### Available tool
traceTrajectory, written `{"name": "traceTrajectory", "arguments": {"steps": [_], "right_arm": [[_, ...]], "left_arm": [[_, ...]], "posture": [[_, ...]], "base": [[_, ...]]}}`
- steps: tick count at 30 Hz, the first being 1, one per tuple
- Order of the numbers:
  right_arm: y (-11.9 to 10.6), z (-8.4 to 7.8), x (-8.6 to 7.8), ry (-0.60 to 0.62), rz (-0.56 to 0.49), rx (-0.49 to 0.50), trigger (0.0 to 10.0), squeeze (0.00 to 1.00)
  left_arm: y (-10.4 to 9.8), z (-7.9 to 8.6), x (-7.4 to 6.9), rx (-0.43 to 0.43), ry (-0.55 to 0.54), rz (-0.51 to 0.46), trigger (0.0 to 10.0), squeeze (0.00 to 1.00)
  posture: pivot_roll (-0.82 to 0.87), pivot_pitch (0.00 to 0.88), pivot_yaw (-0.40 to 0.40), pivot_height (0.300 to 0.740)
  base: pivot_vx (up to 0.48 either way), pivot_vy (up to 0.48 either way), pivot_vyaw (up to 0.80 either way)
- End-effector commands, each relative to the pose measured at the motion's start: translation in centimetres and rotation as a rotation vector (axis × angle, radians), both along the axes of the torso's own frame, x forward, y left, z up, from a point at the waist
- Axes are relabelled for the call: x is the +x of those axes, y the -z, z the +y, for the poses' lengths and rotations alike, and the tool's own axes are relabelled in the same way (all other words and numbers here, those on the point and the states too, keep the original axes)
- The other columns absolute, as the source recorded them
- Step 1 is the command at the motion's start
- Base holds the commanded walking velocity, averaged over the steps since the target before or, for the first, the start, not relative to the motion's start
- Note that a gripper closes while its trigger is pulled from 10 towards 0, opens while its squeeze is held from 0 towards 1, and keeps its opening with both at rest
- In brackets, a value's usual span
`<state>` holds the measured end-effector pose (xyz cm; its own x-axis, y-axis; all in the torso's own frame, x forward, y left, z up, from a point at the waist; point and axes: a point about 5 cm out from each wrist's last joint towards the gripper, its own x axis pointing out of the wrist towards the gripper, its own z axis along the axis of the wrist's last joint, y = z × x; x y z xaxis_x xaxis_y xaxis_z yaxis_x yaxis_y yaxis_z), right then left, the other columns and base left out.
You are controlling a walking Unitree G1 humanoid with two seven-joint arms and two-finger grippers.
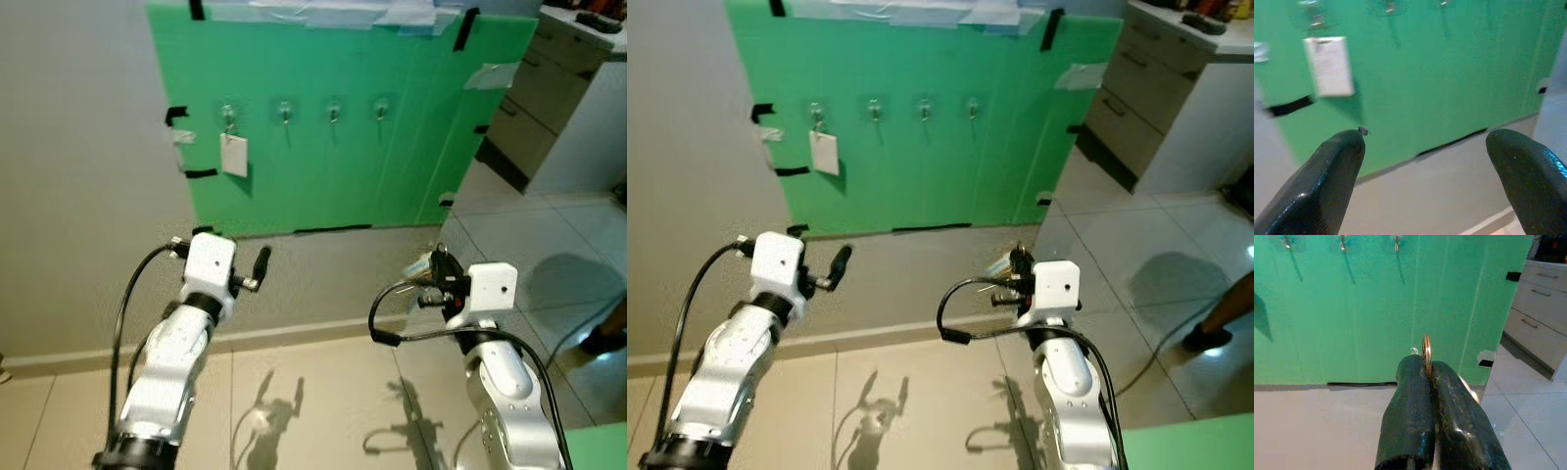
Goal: Hang keys on a hook
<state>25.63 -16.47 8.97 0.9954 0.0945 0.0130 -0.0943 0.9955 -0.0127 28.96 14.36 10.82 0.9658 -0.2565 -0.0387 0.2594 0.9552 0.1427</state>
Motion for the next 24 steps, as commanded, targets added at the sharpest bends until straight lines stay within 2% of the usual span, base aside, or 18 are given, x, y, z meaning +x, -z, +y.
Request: {"name": "traceTrajectory", "arguments": {"steps": [1,13,24], "right_arm": [[-0.08,0.27,0.33,-0.008,0.001,0.011,0.0,0.0],[-0.35,0.58,0.4,-0.044,0.004,0.015,0.0,0.0],[-0.5,0.98,0.62,-0.078,0.009,0.02,0.0,0.0]], "left_arm": [[-0.3,0.0,0.08,0.002,-0.01,-0.005,10.0,0.0],[-0.23,-0.37,-0.59,-0.041,-0.02,-0.006,10.0,0.0],[-0.35,-0.16,-0.62,-0.033,-0.035,-0.01,10.0,0.0]], "posture": [[0.04,0.0,-0.002,0.74],[0.04,0.0,-0.003,0.74],[0.04,0.0,-0.01,0.74]], "base": [[0.45,0.0,0.0],[0.45,0.0,0.0],[0.45,0.0,0.0]]}}
